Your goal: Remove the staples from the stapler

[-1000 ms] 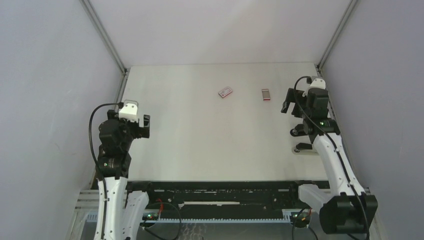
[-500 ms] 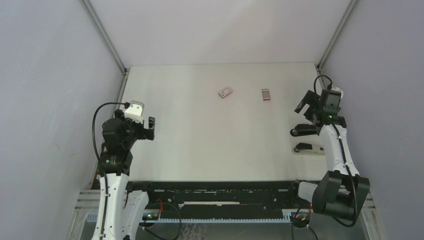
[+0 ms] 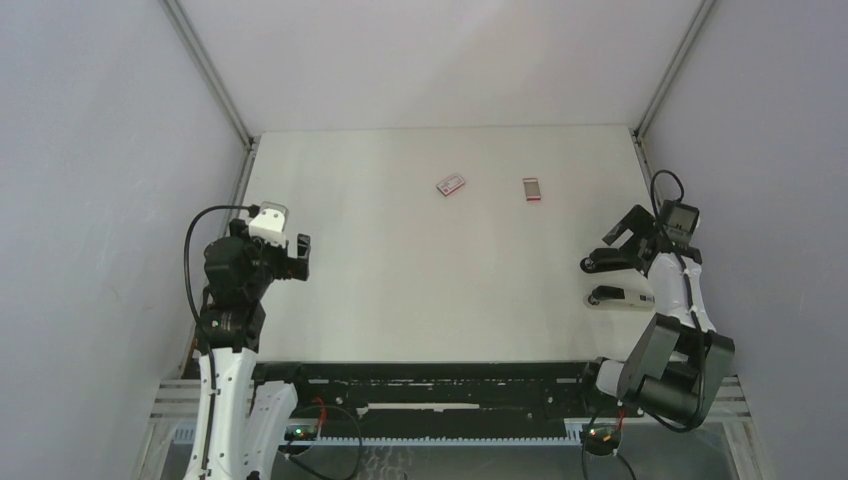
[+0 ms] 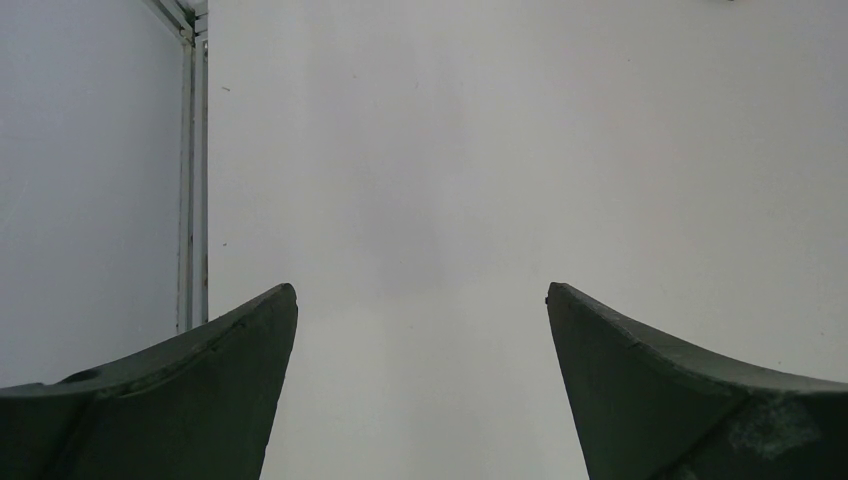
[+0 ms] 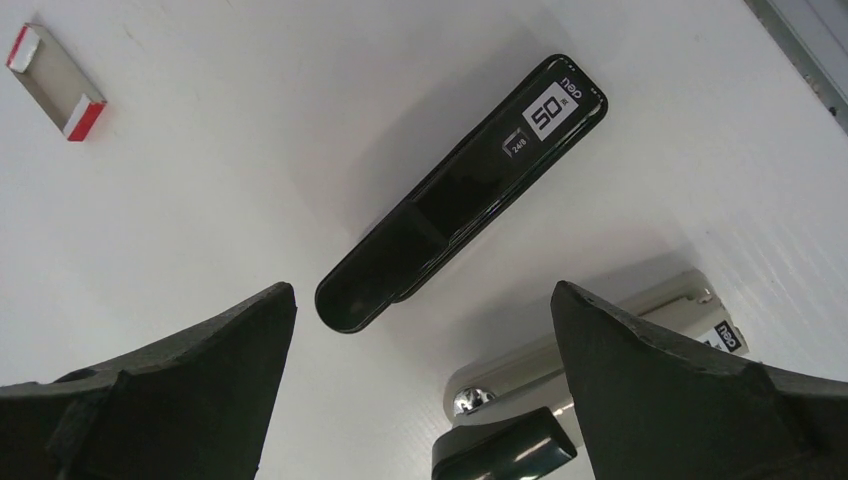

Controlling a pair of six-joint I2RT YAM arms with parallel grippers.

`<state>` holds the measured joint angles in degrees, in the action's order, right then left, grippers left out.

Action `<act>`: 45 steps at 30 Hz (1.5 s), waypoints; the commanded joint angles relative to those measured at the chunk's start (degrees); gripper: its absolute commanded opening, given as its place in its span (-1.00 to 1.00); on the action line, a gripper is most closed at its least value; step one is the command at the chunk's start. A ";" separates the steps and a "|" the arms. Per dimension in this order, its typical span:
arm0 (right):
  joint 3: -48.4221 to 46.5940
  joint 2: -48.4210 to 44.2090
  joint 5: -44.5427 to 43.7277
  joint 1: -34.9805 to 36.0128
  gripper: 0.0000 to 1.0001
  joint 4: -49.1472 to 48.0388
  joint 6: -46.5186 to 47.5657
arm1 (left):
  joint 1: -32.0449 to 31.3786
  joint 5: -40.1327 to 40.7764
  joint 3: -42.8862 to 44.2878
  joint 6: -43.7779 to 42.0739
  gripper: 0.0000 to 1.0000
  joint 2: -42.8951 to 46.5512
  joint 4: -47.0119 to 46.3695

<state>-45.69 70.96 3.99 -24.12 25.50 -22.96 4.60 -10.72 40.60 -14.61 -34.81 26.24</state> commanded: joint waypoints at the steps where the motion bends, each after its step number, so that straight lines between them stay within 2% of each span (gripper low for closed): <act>1: -0.23 2.20 0.73 -0.69 1.00 -3.27 -0.61 | -0.39 -0.45 -0.88 0.00 0.99 0.69 -1.98; 31: -7.70 11.98 -6.85 3.05 1.00 -5.53 0.00 | -0.35 0.15 -1.00 -0.13 0.99 -0.07 -1.98; 45: -11.15 16.31 -9.08 7.88 1.00 -4.62 0.60 | -0.34 0.44 -1.03 -0.27 0.99 -0.44 -1.98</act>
<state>-53.41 86.00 -3.92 -17.37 22.15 -22.72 4.60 -10.68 40.16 -14.61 -35.24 26.22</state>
